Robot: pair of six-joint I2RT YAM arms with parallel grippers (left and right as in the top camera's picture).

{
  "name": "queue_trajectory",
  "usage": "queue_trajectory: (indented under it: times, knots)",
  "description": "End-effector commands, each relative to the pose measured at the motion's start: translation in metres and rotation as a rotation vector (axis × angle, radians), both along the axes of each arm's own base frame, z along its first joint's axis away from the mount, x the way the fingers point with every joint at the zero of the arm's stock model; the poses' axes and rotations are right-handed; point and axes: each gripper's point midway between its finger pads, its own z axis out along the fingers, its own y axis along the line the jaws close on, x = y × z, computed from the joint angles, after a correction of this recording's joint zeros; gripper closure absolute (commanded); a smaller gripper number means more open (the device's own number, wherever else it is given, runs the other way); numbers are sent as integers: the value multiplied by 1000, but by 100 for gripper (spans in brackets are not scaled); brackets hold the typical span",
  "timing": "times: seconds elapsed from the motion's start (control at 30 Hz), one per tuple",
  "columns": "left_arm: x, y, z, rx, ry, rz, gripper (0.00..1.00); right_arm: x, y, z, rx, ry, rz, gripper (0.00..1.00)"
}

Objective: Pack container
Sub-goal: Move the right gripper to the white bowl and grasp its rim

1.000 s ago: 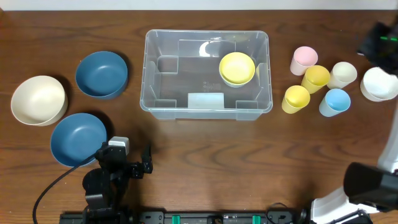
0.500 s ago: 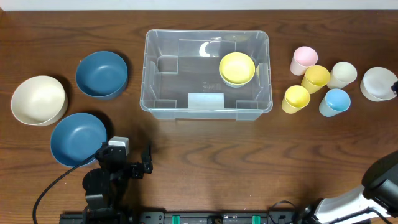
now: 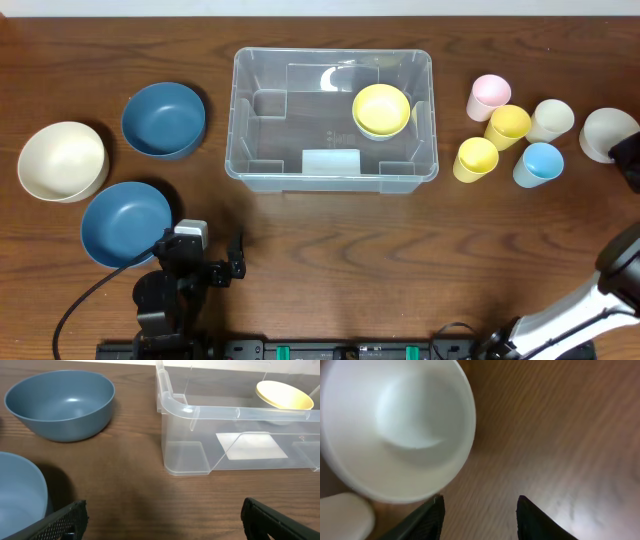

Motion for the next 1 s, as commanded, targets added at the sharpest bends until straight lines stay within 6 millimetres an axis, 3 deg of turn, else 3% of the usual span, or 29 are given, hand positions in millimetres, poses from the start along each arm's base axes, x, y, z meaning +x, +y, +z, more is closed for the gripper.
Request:
queue_trajectory:
  times: [0.0,0.17,0.43,0.53,0.8,0.97]
  knots:
    - [0,2,-9,16,18,4,2,-1,2,-26,19,37,36,52]
    - [0,2,-9,16,18,4,2,7,-4,-39,9,20,46,53]
    - [0,2,-9,16,18,4,2,22,4,-31,43,-47,98,61]
    - [0,2,-9,16,18,4,2,33,11,-15,29,-88,159,62]
    - [0,2,-9,16,18,4,2,54,19,62,-126,-205,285,49]
    - [0,2,-9,16,18,4,2,51,10,74,-181,-195,260,46]
